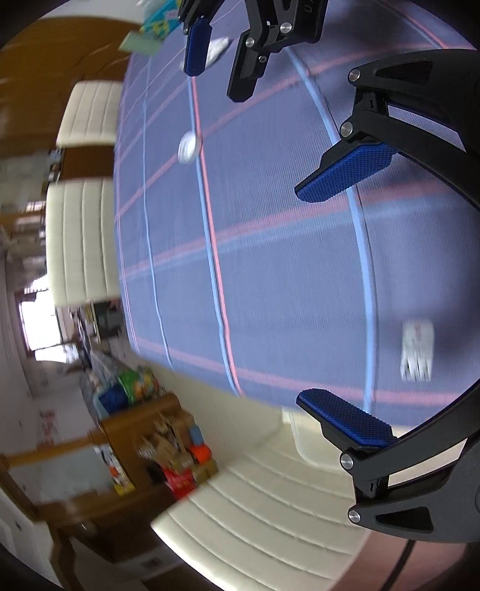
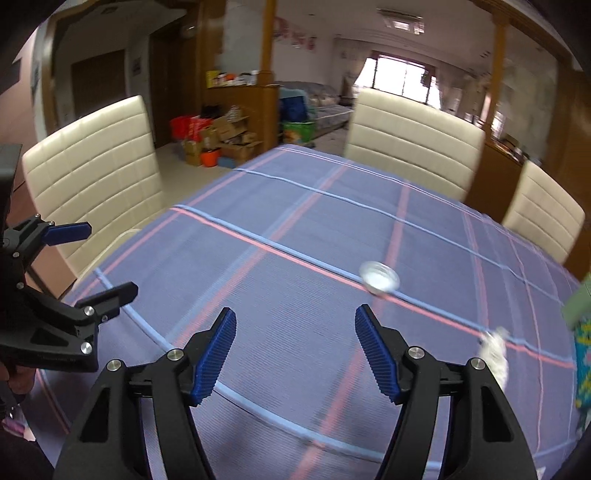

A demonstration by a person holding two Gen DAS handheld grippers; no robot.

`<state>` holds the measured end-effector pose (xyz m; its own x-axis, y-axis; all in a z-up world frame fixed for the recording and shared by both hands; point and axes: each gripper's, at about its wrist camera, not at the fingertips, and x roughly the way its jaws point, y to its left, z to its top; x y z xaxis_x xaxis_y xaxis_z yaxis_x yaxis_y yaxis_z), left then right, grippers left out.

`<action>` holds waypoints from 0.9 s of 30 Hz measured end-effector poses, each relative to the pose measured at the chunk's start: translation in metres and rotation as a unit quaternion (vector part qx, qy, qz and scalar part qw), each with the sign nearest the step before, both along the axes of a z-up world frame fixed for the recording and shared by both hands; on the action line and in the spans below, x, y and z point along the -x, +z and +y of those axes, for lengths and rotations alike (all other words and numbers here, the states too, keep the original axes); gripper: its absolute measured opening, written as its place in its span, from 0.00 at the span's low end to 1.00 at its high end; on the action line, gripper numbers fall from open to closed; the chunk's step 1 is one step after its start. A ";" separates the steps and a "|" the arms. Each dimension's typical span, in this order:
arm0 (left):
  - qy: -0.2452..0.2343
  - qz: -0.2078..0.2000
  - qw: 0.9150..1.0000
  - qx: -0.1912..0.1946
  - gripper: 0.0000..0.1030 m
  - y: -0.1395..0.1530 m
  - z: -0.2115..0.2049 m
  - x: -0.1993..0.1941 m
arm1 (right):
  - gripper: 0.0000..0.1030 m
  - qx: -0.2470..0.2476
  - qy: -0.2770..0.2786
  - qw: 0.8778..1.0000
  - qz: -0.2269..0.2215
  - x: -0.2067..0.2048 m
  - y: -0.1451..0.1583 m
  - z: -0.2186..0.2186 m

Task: Collect trash
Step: 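Move both tools back over the table toward the bottle cap and tissue, then grasp the white bottle cap with the left tool while the right tool grasps the white tissue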

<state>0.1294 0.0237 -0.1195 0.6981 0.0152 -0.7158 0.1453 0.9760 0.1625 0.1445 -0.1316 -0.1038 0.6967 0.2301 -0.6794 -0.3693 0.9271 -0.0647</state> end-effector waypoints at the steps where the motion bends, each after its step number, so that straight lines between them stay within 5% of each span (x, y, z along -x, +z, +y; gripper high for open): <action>1: -0.009 0.001 1.000 -0.002 0.97 -0.001 -0.012 -0.001 | 0.64 -0.003 -0.007 1.000 0.000 0.001 0.000 -0.010; 11: -0.066 0.015 0.998 -0.006 0.97 -0.006 -0.112 -0.023 | 0.64 -0.012 -0.080 0.997 0.014 0.001 -0.013 -0.106; 27: -0.096 0.042 0.994 0.008 0.97 -0.019 -0.185 -0.055 | 0.64 -0.035 -0.159 0.986 0.049 -0.006 -0.041 -0.188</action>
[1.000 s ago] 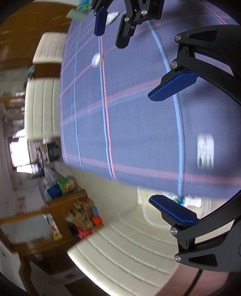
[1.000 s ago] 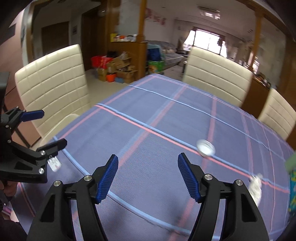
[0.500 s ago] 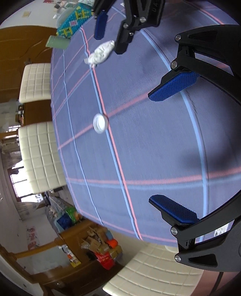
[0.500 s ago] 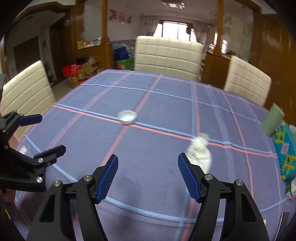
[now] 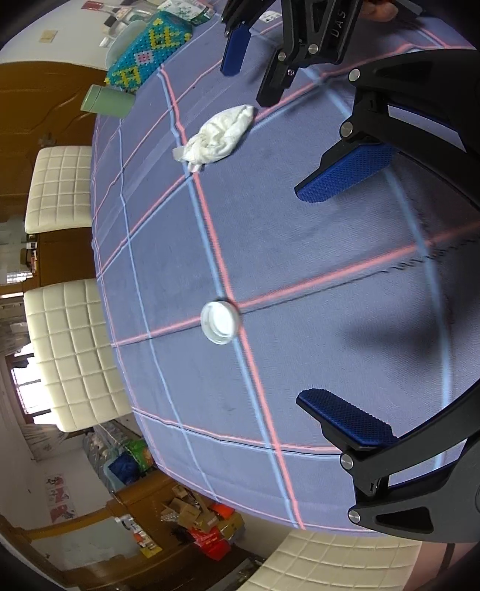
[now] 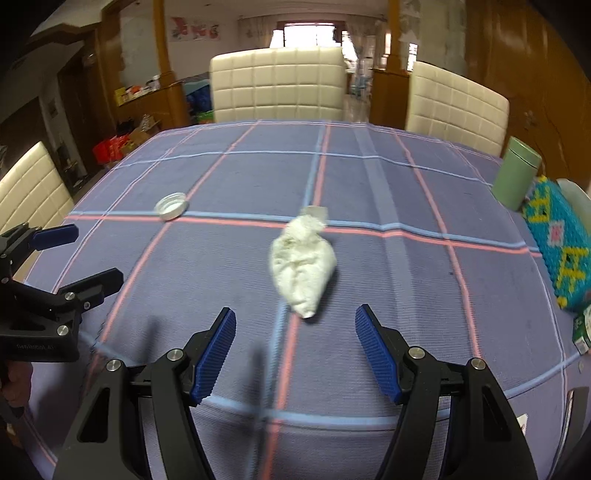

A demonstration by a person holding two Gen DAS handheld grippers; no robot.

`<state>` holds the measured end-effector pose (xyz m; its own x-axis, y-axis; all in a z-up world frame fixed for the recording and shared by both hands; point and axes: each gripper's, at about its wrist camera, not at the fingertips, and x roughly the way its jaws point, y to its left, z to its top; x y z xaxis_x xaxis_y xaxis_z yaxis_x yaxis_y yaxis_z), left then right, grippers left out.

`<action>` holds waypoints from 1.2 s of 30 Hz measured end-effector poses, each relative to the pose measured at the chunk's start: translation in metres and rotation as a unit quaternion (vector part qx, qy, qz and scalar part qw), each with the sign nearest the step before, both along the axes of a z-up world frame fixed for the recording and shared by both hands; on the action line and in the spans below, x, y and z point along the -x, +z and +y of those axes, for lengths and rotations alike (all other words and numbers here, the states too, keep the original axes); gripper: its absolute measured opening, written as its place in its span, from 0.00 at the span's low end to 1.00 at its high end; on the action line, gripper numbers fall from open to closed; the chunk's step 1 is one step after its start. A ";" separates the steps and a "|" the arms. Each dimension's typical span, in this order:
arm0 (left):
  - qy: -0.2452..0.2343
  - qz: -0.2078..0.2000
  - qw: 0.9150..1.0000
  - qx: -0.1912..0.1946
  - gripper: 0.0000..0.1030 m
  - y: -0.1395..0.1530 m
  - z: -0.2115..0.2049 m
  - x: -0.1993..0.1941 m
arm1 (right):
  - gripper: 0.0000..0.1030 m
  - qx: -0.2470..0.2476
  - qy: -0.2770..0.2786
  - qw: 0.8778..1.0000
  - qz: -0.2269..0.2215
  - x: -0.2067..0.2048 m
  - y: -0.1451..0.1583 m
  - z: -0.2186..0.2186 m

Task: Collect trash
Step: 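Grasp the white bottle cap with the left tool while the right tool grasps the white tissue, then carry the bottle cap and tissue over the clear bin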

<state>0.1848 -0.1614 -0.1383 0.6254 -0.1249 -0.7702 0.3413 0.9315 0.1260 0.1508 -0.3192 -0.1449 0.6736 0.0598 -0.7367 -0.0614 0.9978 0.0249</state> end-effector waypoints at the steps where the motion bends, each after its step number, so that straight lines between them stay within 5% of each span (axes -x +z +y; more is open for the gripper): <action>1: 0.003 -0.005 1.000 -0.005 0.97 0.001 -0.003 -0.005 | 0.64 -0.010 -0.003 1.000 0.003 -0.002 -0.001 -0.004; 9: 0.015 0.007 1.000 -0.006 0.97 -0.007 0.004 -0.037 | 0.64 -0.013 0.006 0.999 0.036 -0.028 -0.012 -0.005; 12: 0.015 0.017 1.000 -0.009 0.97 -0.013 0.005 -0.050 | 0.63 0.023 0.011 0.999 0.029 -0.041 -0.015 0.006; 15: 0.011 0.011 0.999 -0.029 0.97 -0.018 0.000 -0.063 | 0.25 0.028 0.026 0.998 0.042 -0.055 -0.018 0.012; 19: 0.021 0.016 0.999 -0.023 0.97 -0.022 -0.001 -0.085 | 0.13 0.023 0.028 0.999 0.029 -0.073 -0.011 0.015; 23: 0.030 0.024 0.999 -0.017 0.97 -0.027 -0.002 -0.101 | 0.13 0.012 0.028 0.999 0.023 -0.089 -0.007 0.018; 28: 0.021 0.025 0.999 -0.023 0.71 -0.034 -0.004 -0.104 | 0.13 0.012 0.036 0.999 0.025 -0.097 -0.012 0.025; 31: 0.011 0.026 1.000 -0.013 0.41 -0.033 -0.004 -0.103 | 0.13 0.013 0.035 0.999 0.025 -0.097 -0.014 0.027; 36: -0.001 0.023 0.999 -0.026 0.41 -0.030 -0.013 -0.091 | 0.13 0.001 0.037 0.999 0.023 -0.091 -0.008 0.024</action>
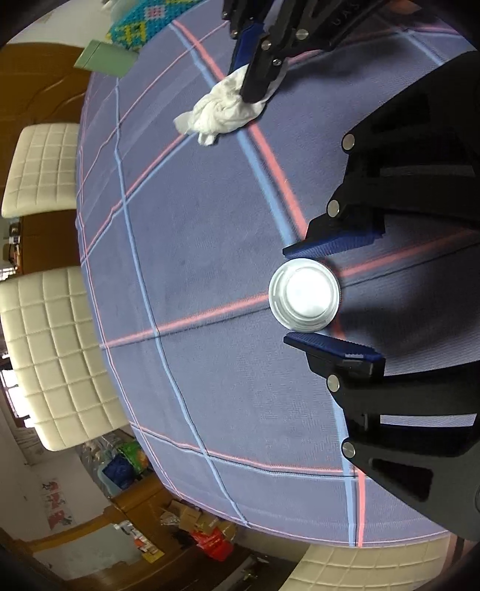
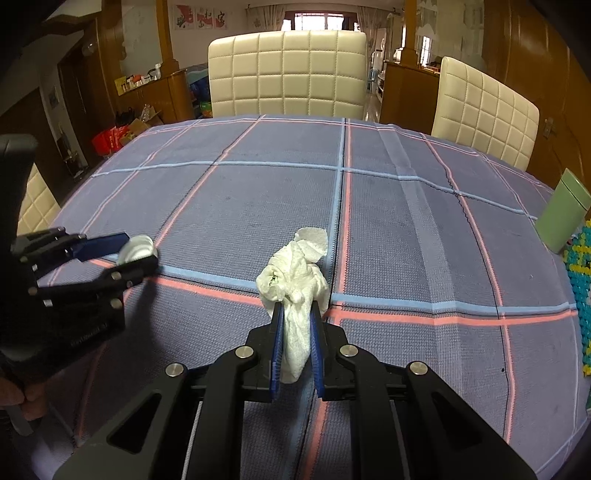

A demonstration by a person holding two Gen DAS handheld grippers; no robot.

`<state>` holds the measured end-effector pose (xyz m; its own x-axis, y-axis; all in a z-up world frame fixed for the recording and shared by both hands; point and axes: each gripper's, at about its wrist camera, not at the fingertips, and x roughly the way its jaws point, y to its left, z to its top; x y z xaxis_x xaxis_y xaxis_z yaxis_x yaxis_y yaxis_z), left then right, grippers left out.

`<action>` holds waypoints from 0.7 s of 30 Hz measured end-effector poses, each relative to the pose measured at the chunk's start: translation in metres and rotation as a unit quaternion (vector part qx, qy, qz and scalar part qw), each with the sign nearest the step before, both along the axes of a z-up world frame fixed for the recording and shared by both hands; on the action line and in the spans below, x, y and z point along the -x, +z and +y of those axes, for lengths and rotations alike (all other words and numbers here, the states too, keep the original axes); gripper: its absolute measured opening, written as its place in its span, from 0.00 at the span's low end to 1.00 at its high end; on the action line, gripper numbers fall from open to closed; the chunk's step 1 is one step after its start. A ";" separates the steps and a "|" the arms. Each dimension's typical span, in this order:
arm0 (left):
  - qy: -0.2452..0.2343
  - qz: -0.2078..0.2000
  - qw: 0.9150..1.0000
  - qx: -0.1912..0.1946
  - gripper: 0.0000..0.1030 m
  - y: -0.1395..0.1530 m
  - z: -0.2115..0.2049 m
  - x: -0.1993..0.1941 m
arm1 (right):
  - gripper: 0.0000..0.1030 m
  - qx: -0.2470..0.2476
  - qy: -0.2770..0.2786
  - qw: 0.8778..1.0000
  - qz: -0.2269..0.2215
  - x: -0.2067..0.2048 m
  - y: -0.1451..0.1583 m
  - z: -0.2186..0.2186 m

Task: Collect trash
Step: 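Carry the bottle cap and tissue over the clear bin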

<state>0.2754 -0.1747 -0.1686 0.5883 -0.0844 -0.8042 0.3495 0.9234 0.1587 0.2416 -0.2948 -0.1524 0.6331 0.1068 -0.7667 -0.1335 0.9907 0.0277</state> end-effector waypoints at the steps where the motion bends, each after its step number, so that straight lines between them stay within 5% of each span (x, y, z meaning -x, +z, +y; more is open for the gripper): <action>1: -0.003 -0.002 1.000 -0.002 0.41 0.001 -0.001 0.004 | 0.13 0.000 0.002 1.000 0.000 0.005 0.001 0.001; 21: -0.029 -0.073 0.997 -0.015 0.41 0.060 0.016 0.108 | 0.13 0.029 0.057 0.996 -0.056 0.099 0.053 0.039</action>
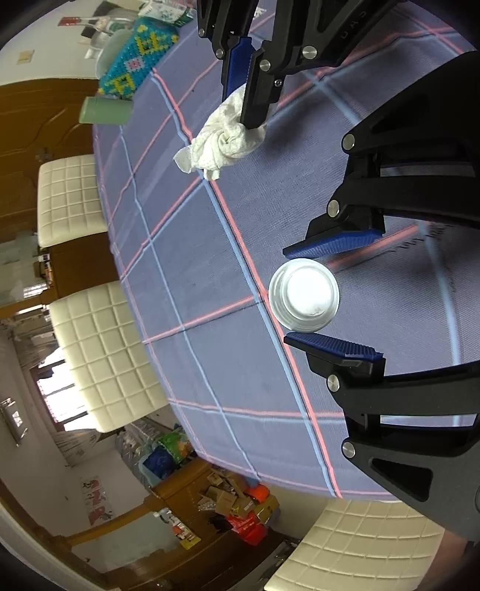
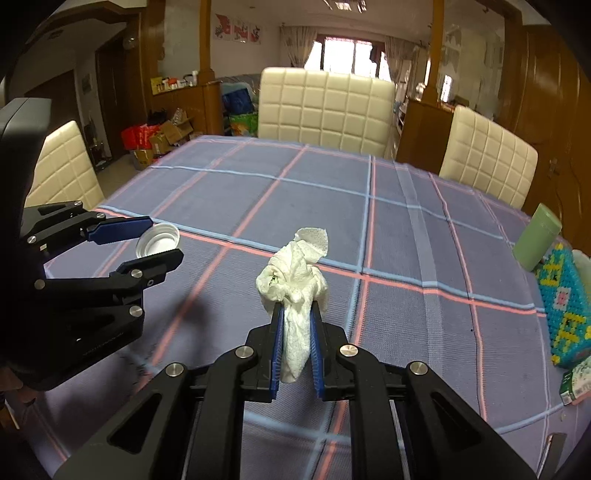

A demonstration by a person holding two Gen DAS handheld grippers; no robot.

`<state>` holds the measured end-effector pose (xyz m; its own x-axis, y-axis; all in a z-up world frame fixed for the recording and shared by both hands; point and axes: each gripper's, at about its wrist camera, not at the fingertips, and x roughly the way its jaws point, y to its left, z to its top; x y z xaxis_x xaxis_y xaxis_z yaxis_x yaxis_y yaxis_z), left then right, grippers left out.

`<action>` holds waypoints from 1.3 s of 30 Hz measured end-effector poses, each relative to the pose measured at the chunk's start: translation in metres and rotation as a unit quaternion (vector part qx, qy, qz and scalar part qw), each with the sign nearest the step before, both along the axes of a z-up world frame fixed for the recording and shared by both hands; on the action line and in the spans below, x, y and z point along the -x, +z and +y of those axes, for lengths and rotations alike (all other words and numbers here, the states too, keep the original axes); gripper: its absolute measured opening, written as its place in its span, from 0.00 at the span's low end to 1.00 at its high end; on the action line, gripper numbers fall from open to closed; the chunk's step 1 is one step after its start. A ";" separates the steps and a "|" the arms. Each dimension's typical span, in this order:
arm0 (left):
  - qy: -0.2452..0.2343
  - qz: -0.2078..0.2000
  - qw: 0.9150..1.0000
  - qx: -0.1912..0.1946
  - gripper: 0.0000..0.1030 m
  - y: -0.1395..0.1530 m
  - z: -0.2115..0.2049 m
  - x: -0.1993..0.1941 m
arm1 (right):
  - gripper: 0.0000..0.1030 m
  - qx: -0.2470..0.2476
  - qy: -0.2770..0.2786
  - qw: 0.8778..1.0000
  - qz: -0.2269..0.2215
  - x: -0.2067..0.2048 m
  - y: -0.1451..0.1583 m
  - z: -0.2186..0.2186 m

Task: Collect trash
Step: 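Carry the bottle cap and tissue over the clear bin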

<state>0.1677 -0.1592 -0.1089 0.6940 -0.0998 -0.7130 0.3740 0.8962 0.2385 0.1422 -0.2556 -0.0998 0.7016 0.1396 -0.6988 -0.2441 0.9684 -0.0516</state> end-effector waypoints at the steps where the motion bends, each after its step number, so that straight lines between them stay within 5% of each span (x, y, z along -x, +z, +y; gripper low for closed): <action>1: 0.001 -0.002 1.000 0.002 0.41 0.002 0.002 0.004 | 0.13 0.001 0.003 1.000 -0.002 0.004 0.002 0.003; 24: 0.042 -0.046 0.998 0.014 0.41 0.034 0.072 0.067 | 0.13 0.032 0.062 0.997 -0.029 0.049 0.031 0.064; 39: 0.105 -0.063 0.992 0.031 0.41 0.039 0.160 0.083 | 0.13 0.049 0.141 0.988 -0.026 0.047 0.035 0.149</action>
<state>0.0849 0.0011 -0.0701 0.7875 0.0155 -0.6161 0.1477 0.9658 0.2131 0.0951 -0.1064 -0.0649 0.6801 0.2674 -0.6827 -0.4975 0.8522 -0.1619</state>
